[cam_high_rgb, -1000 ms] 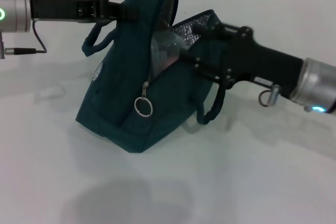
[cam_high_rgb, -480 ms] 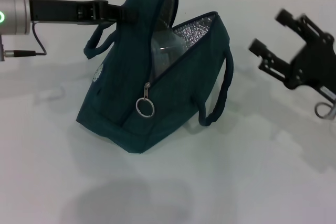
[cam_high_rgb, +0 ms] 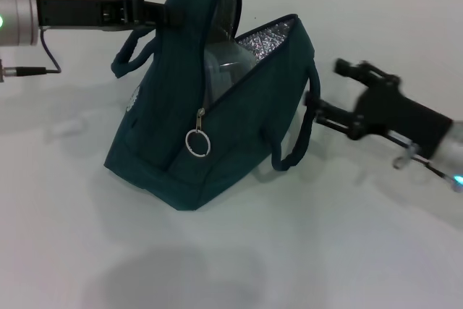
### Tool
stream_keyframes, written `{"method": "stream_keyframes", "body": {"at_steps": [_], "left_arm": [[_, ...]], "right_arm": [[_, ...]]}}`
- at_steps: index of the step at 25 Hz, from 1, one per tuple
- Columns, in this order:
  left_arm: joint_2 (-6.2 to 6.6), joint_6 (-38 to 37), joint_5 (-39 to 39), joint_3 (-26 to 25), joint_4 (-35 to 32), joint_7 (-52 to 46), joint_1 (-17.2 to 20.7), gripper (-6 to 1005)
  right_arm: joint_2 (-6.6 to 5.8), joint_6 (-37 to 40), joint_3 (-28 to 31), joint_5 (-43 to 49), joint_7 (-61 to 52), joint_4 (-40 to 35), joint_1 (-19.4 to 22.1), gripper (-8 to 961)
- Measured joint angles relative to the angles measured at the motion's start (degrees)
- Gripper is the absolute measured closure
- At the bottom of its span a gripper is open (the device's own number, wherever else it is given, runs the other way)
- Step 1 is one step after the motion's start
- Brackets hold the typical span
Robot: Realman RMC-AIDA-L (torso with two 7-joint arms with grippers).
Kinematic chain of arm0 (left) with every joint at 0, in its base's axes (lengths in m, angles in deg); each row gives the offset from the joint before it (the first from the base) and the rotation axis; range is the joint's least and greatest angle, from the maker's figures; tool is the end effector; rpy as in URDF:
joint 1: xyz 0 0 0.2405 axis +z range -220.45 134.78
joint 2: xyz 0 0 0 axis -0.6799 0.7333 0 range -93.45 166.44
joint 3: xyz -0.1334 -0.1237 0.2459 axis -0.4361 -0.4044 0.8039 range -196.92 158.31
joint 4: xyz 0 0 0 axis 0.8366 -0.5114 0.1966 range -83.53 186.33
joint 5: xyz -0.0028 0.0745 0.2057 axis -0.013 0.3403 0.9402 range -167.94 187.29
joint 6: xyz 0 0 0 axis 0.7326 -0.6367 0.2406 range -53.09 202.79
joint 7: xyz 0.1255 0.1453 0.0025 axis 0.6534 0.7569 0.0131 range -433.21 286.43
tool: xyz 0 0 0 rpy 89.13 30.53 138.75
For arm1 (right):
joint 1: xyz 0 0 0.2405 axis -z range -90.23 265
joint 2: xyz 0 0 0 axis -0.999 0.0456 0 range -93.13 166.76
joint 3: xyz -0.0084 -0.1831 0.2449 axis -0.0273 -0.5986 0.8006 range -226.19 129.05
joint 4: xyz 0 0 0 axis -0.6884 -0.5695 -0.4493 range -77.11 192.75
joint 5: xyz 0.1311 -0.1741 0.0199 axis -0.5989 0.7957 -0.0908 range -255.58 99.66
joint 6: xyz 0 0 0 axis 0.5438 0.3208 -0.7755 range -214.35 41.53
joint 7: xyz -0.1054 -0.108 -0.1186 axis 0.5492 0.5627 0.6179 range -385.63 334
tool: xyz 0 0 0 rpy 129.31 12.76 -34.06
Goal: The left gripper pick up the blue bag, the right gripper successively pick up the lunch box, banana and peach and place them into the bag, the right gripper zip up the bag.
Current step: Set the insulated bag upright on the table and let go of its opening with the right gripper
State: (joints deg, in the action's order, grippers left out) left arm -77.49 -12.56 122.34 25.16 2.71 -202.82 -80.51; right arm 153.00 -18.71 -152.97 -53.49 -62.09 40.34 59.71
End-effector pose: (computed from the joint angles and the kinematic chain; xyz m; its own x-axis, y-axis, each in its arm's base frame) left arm -0.2286 0.4441 -0.0011 0.4591 0.7347 0.4994 0.8227 -0.5638 0.0731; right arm 0.2740 0.3875 -0.1137 0.7326 -0.0326 -0.6799 -0.4440 -0.7799 -0.4410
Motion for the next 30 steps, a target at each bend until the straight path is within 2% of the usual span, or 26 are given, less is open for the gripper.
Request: {"method": "stream_keyframes", "body": {"at_steps": [5,8,10,13,16,20,21,22,25,30], "left_arm": [[-0.1,0.0,0.0,0.0,0.0,0.0,-0.4,952],[-0.22,0.0,0.0,0.0,0.0,0.1,-0.2,952],[-0.13,0.0,0.0,0.0,0.0,0.0,0.5,952],[0.05,-0.3,0.1,-0.1,0.0,0.0,1.6,952],[0.06,-0.3,0.0,-0.1,0.0,0.1,1.9,952],[-0.21,-0.7,0.1,0.0,0.1,0.2,2.8,952],[-0.29,-0.9,0.0,0.0,0.1,0.4,3.0,952],[-0.41,-1.4,0.0,0.1,0.3,0.7,3.4,952],[-0.52,-3.7,-1.4,-0.1,1.9,2.0,4.3,951],[-0.4,-8.1,-7.2,-0.1,7.5,5.5,5.0,951]], "right_arm": [[0.0,-13.8,-3.0,-0.7,-2.1,-2.3,-5.4,173],[0.0,-18.3,-2.9,-4.3,-2.0,-3.5,-6.1,174],[0.01,-17.9,-1.7,-7.4,-0.7,-3.9,-5.2,175],[0.0,-11.5,1.8,-12.7,4.6,-4.4,-1.3,176],[0.0,-3.1,2.7,-17.7,9.8,-5.5,3.0,176],[-0.23,9.3,2.3,-18.9,13.4,-7.3,6.8,177],[-0.23,9.3,2.3,-18.9,13.4,-7.3,6.8,177],[-0.41,15.4,2.3,-18.8,14.1,-7.7,7.4,177],[-0.99,18.6,2.4,-17.5,12.7,-8.9,7.5,178],[-2.07,16.6,2.8,-15.3,8.7,-9.6,5.6,179]]}}
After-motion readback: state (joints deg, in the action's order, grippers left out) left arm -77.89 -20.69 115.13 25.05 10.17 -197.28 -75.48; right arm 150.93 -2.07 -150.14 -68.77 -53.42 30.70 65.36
